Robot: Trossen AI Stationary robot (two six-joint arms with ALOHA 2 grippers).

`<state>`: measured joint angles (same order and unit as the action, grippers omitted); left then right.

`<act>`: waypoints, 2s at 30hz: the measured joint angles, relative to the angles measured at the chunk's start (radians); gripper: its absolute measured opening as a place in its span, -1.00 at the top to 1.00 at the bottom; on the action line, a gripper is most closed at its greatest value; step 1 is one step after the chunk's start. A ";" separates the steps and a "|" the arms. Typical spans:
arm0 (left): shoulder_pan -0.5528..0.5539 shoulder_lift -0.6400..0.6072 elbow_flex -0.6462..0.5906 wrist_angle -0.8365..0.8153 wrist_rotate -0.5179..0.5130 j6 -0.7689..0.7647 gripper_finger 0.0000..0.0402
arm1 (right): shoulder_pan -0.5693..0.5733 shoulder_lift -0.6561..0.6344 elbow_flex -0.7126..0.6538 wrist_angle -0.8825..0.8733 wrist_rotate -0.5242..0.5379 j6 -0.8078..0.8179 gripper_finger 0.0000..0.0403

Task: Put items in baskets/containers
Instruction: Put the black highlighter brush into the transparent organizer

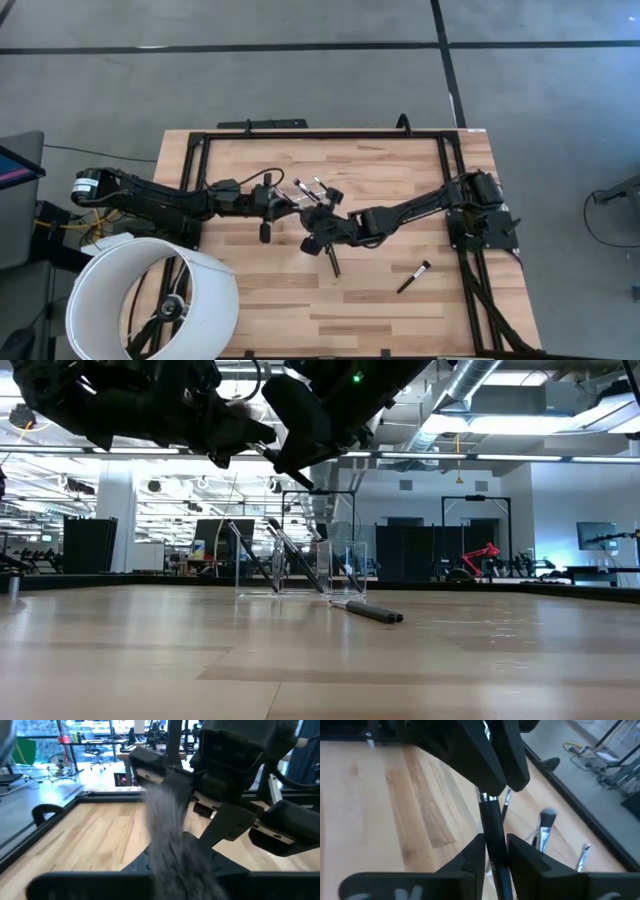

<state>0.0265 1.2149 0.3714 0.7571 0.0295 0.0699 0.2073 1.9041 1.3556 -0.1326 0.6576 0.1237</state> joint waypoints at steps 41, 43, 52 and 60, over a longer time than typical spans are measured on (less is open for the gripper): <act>0.166 -0.156 0.000 -0.357 -0.066 -0.008 0.83 | 0.048 -0.170 0.012 -0.273 0.150 0.096 0.20; 0.167 -0.174 0.000 -0.395 -0.066 -0.008 0.83 | 0.048 -0.169 0.012 -0.275 0.150 0.096 0.20; 0.167 -0.143 0.000 -0.452 -0.066 -0.008 0.83 | 0.046 -0.169 0.012 -0.275 0.150 0.096 0.20; 0.167 -0.069 0.000 -0.448 -0.063 -0.001 0.53 | 0.045 -0.169 0.012 -0.275 0.151 0.096 0.20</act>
<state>0.1936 1.1457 0.3714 0.3096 -0.0334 0.0689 0.2527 1.7348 1.3678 -0.4072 0.8082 0.2195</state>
